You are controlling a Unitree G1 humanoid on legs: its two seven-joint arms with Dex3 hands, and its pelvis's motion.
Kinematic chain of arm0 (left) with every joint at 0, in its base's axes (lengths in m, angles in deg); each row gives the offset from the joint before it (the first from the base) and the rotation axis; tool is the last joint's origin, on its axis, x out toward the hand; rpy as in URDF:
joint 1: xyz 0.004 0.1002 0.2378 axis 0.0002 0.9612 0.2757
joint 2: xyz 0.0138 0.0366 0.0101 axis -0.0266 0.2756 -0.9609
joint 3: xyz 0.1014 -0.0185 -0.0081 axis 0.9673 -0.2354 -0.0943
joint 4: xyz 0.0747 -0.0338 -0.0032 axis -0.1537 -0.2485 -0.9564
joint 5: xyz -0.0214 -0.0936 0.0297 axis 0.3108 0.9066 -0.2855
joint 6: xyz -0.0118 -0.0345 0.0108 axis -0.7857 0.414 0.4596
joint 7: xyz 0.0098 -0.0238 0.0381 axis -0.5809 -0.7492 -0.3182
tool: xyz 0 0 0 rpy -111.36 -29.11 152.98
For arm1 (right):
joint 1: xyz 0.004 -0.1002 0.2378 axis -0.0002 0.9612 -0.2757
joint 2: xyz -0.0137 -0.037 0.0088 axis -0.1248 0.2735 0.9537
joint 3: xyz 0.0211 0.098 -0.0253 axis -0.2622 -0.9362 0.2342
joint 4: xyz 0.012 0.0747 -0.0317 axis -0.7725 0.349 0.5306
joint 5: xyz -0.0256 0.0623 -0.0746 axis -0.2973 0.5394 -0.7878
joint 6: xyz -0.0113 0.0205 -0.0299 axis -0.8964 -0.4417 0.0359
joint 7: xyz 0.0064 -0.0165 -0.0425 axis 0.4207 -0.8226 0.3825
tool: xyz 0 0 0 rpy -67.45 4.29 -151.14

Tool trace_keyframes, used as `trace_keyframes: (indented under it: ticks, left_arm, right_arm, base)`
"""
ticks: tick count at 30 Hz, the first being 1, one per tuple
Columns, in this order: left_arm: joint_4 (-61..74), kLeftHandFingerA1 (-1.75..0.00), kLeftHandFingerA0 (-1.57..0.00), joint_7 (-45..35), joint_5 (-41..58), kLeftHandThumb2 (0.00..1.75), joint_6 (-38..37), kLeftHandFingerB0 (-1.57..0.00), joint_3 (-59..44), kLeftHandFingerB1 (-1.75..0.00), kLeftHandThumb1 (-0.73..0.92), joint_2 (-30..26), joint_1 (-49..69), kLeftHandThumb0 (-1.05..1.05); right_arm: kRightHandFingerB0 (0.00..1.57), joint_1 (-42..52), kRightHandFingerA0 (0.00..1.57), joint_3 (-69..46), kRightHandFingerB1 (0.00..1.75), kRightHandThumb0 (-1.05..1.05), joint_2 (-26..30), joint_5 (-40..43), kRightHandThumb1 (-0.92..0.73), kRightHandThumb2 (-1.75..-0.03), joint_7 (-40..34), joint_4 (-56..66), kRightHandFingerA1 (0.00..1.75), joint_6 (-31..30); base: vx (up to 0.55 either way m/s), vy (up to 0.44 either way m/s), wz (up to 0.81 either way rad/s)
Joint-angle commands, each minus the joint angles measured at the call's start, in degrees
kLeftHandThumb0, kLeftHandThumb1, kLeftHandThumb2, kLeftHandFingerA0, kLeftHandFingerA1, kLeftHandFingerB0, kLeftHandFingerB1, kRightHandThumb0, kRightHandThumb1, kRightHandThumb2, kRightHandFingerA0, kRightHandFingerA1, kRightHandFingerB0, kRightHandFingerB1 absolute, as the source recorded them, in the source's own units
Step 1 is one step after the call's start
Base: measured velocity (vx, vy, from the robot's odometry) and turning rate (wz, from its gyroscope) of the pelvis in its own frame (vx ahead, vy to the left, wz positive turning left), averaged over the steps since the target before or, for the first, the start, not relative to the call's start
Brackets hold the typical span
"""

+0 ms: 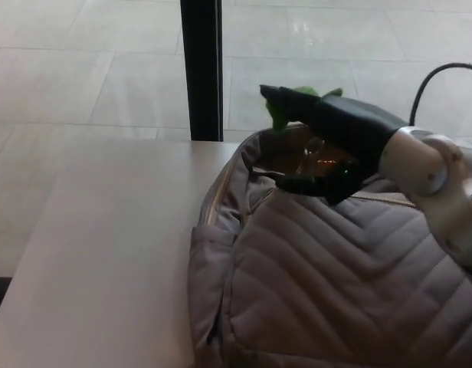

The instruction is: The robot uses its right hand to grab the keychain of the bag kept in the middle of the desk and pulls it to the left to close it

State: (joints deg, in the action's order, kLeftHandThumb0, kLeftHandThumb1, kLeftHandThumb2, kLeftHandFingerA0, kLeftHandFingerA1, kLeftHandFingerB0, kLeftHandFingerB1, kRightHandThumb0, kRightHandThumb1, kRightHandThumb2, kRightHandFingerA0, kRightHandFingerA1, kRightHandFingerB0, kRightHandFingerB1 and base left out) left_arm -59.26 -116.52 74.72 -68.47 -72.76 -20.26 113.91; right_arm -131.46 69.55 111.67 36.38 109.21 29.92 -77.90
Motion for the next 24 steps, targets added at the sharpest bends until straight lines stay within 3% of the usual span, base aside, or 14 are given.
trace_keyframes:
  ticks: [1, 2, 3, 4, 5, 11, 12, 14, 16, 17, 21, 22, 23, 24]
  left_arm:
    - [0.52, -0.55, -0.57, -0.32, 0.15, 0.63, 0.91, -0.51, -0.88, -0.51, 0.76, -1.85, 0.84, -0.65]
    - [0.52, -0.55, -0.57, -0.38, 0.18, 0.63, 0.94, -0.51, -0.9, -0.51, 0.76, -1.84, 0.84, -0.65]
    - [0.03, -0.56, -0.56, -0.66, 0.38, 0.63, 1.34, -0.51, -1.02, -0.51, 0.75, -1.94, 0.55, -0.66]
    - [0.04, -0.58, -0.57, -0.84, 0.67, 0.63, 1.67, -0.51, -1.23, -0.52, 0.75, -1.93, 0.5, -0.66]
    - [0.15, -0.58, -0.58, -0.68, 0.72, 0.61, 1.94, -0.51, -1.29, -0.52, 0.74, -1.86, 0.48, -0.67]
    - [-0.43, -0.58, -0.56, -1.13, 0.12, 0.62, 1.48, -0.51, -0.95, -0.52, 0.75, -2.43, 0.23, -0.67]
    - [-0.62, -0.56, -0.56, -1.04, -0.4, 0.63, 0.72, -0.5, -0.66, -0.51, 0.76, -2.74, 0.23, -0.67]
    - [0.69, -0.61, -0.5, -0.02, -0.97, 0.95, 1.15, -0.41, -0.4, -0.58, 0.61, -2.9, 0.77, -0.67]
    - [0.46, -0.54, -0.58, -0.13, -1.08, 0.63, 1.12, -0.47, -0.22, -0.49, 0.78, -2.96, 0.36, -0.66]
    - [0.5, -0.54, -0.61, 0.88, -1.52, 0.63, 0.59, -0.5, -0.14, -0.49, 0.77, -2.92, 0.4, -0.67]
    - [0.99, -0.51, -0.58, 1.82, -2.68, 0.64, 0.09, -0.48, 0.6, -0.47, 0.79, -3.21, 0.6, -0.67]
    - [1.71, -0.51, -0.59, 1.75, -2.73, 0.63, 0.11, -0.5, 0.67, -0.47, 0.79, -3.29, 0.98, -0.68]
    - [1.74, -0.51, -0.56, 0.6, -1.88, 0.63, 1.0, -0.45, 0.41, -0.46, 0.78, -3.25, 0.74, -0.67]
    - [2.12, -0.51, -0.56, 0.66, -1.92, 0.63, 0.89, -0.48, 0.47, -0.47, 0.78, -3.14, 0.87, -0.67]
  right_arm:
    - [0.0, 0.84, 0.0, -9.17, 0.12, -0.9, 7.88, 8.9, -0.58, -0.96, 15.11, 9.75, 0.12, -16.14]
    - [0.0, 0.92, 0.0, -9.21, 0.12, -0.9, 7.95, 8.9, -0.58, -0.96, 15.39, 10.11, 0.12, -16.59]
    - [0.0, 1.09, 0.21, -8.47, 0.05, -0.95, 8.7, 8.16, -0.65, -0.97, 16.15, 11.21, 0.53, -17.15]
    - [0.0, 1.45, 0.21, -8.33, 0.1, -0.76, 8.99, 8.13, -0.73, -0.65, 16.69, 12.7, 0.4, -18.21]
    - [0.0, 1.77, 0.12, -8.61, 0.08, -0.88, 8.96, 8.64, -0.63, -0.96, 16.97, 13.32, 0.45, -18.58]
    - [0.0, 0.35, 0.01, -8.68, 0.13, -0.87, 8.52, 14.64, -0.68, -1.04, 23.1, 14.84, 0.28, -22.97]
    - [0.0, -0.05, 0.0, -8.65, 0.08, -0.78, 8.3, 15.18, -0.83, -0.64, 23.75, 14.83, 0.33, -24.05]
    - [0.0, -0.66, 0.0, -8.92, 0.08, -0.79, 7.33, 16.47, -0.82, -0.65, 24.42, 14.1, 0.29, -24.26]
    - [0.0, -2.14, 0.07, -7.96, 0.08, -0.96, 7.09, 17.02, -0.72, -1.06, 26.15, 13.52, 0.22, -24.62]
    - [0.0, -5.02, 0.33, -5.07, 0.24, -0.81, 7.38, 16.29, -0.88, -0.65, 29.21, 12.2, 0.42, -23.0]
    - [0.18, -7.82, 0.45, -3.23, 0.3, -0.79, 7.7, 16.71, -0.86, -0.67, 33.22, 9.4, 0.43, -20.14]
    - [0.17, -9.45, 0.42, -2.28, 0.46, -0.87, 7.96, 16.67, -0.73, -1.07, 34.91, 8.68, 0.57, -20.81]
    - [0.29, -13.38, 0.39, 0.46, 0.33, -0.82, 9.3, 15.72, -0.84, -0.66, 38.54, 7.9, 0.5, -24.05]
    - [0.28, -14.47, 0.3, 0.56, 0.33, -0.81, 9.85, 16.24, -0.82, -0.65, 39.97, 7.4, 0.51, -24.5]
  base:
    - [0.0, 0.0, 0.0]
    - [0.0, 0.0, 0.0]
    - [0.0, 0.0, 0.0]
    - [0.0, 0.0, 0.0]
    - [0.0, 0.0, 0.0]
    - [0.0, 0.0, 0.0]
    - [0.0, 0.0, 0.0]
    - [0.0, 0.0, 0.0]
    - [0.0, 0.0, 0.0]
    - [0.0, 0.0, 0.0]
    - [0.0, 0.0, 0.0]
    - [0.0, 0.0, 0.0]
    - [0.0, 0.0, 0.0]
    - [0.0, 0.0, 0.0]
